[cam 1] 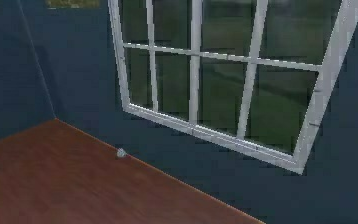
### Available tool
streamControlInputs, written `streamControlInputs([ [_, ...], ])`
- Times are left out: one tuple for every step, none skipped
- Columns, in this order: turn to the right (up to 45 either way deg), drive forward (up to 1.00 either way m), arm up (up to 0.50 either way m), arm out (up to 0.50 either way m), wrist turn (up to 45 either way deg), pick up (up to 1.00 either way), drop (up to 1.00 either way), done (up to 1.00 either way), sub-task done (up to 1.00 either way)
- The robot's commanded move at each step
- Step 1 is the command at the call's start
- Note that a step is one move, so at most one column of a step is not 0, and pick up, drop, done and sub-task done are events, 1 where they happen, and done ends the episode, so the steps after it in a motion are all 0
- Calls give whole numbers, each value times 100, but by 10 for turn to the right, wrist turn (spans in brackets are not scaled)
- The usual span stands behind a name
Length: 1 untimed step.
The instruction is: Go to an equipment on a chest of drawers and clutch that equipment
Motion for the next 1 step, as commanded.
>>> streamControlInputs([
  [450, 0, 0, 0, 0, 0, 0, 0, 0],
])
